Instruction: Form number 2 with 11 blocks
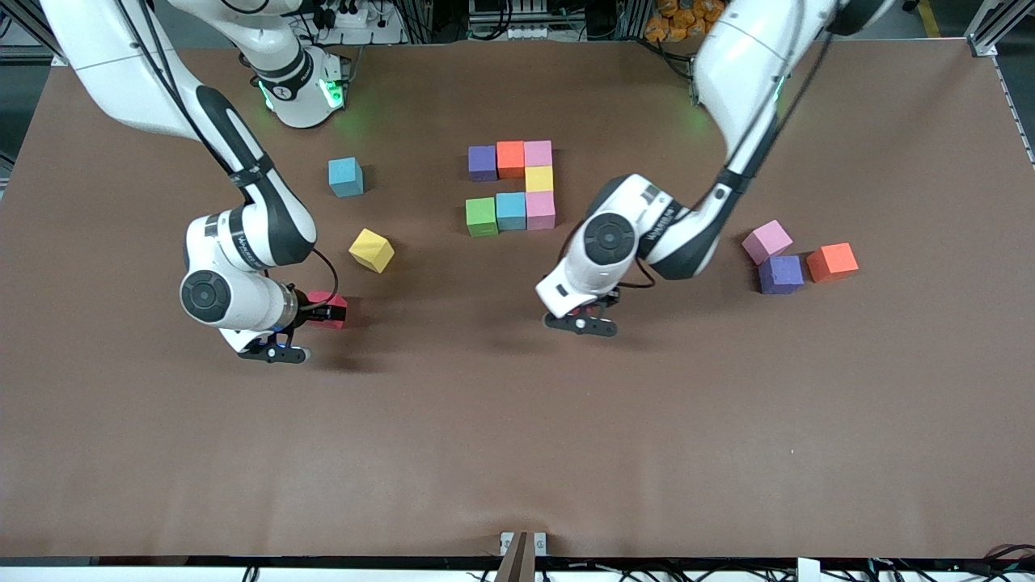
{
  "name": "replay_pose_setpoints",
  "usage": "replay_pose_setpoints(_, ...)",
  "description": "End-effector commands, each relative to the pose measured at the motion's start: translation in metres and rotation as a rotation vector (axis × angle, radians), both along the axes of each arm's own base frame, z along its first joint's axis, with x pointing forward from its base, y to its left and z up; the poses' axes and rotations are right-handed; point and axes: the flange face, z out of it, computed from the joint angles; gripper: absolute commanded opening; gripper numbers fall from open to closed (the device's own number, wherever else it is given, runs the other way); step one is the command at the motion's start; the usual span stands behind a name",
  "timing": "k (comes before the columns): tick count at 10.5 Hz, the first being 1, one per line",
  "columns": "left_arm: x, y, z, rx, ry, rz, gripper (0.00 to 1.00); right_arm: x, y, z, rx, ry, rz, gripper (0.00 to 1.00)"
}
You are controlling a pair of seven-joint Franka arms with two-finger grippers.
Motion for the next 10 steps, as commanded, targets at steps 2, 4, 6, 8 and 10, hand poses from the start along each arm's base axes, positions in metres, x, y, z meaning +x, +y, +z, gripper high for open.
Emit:
replay_pose_setpoints(2, -0.017, -0.044, 0.006, 0.024, -0.004, 0.169, 0.43, -0.001, 0.000, -0.015, 0.014, 0.003, -0.022, 0.17)
replay_pose_setpoints(4, -0.034, -0.083, -0.005, 0.026, -0.011, 0.233, 0.42, 0.001, -0.003, -0.012, 0.021, -0.003, 0.004, 0.00)
replay_pose_setpoints(6, -0.052, -0.114, -0.023, 0.030, -0.005, 0.264, 0.41, 0.019, -0.016, 0.012, 0.030, -0.049, 0.013, 0.00)
replay_pose_setpoints(8, -0.069, -0.128, -0.029, 0.035, -0.001, 0.239, 0.41, 0.039, -0.041, 0.032, 0.045, -0.078, 0.033, 0.00)
replay_pose_setpoints(10, -0.085, -0.139, -0.031, 0.031, 0.016, 0.228, 0.40, 0.053, -0.043, 0.049, 0.052, -0.119, 0.051, 0.00)
